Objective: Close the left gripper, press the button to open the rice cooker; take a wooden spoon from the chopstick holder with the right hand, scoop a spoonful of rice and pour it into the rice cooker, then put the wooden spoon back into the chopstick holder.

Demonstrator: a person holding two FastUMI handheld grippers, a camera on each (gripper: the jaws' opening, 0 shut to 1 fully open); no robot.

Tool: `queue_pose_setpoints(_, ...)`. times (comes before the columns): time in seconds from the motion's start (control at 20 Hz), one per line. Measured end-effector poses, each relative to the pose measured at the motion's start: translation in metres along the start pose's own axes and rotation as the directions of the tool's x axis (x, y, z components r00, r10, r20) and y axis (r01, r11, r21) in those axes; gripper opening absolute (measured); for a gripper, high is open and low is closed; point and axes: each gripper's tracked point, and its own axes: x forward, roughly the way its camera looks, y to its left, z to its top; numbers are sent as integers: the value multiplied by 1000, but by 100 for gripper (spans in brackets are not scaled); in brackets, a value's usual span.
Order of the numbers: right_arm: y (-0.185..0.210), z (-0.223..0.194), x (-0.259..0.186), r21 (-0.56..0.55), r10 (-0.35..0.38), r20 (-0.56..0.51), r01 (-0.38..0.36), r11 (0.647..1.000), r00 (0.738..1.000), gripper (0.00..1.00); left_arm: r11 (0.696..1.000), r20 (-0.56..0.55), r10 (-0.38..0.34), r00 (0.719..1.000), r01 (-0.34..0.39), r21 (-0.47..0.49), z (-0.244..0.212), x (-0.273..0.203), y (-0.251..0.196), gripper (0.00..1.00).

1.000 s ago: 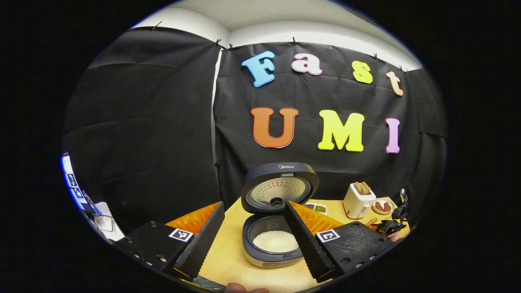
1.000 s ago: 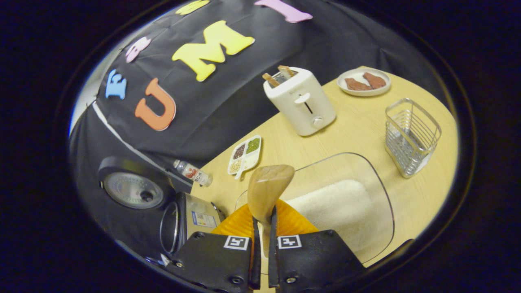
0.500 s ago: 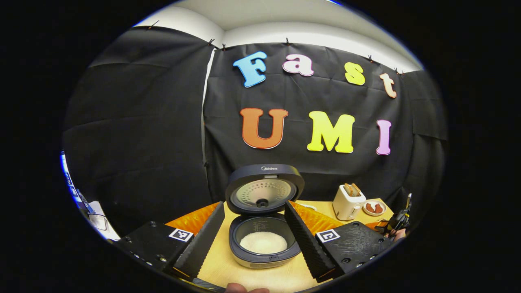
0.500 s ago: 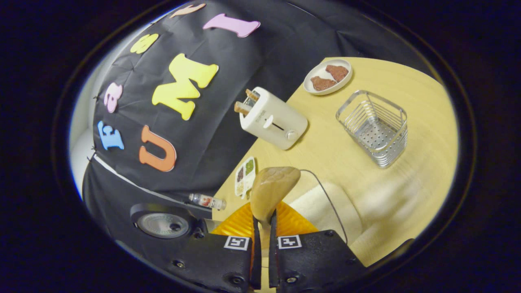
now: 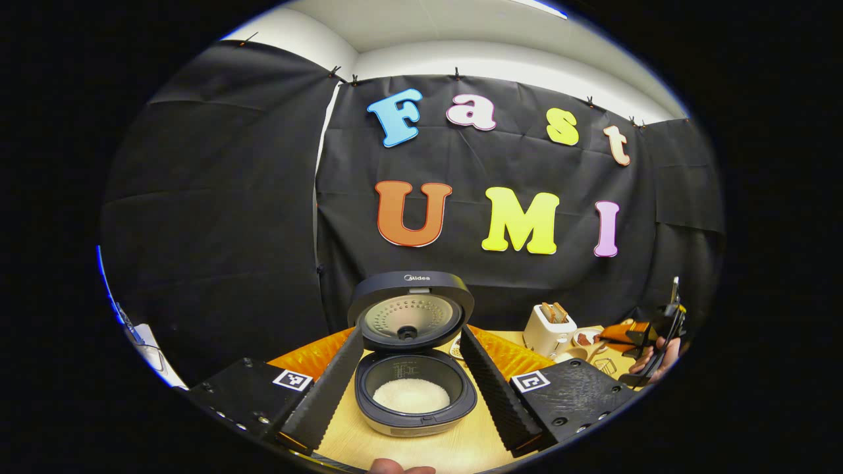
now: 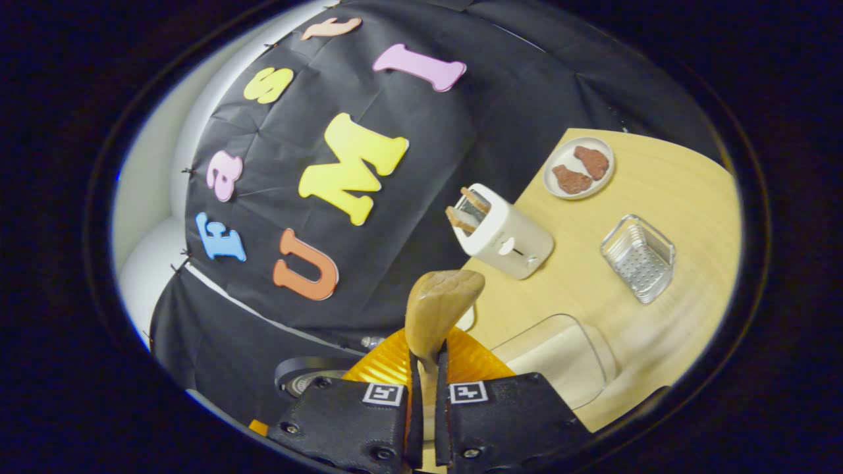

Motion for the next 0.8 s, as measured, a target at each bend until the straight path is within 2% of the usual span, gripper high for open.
queue_pose_setpoints(0.2,74,-37,27,-32,107,-73,-110,993,992,12,1000,-7,6,1000,-6,-7,-4,-10,14,94)
queue_pose_setpoints(0.45,145,-102,48,-108,178,-180,-199,974,967,12,998,-17,55,998,-55,-28,-13,-27,50,95)
queue_pose_setpoints(0.65,165,-154,69,-232,162,-237,-217,948,958,12,993,-23,104,994,-105,-49,-20,-43,80,95)
queue_pose_setpoints(0.8,164,-183,81,-362,114,-250,-202,910,962,12,987,-30,141,990,-143,-71,-24,-51,100,95)
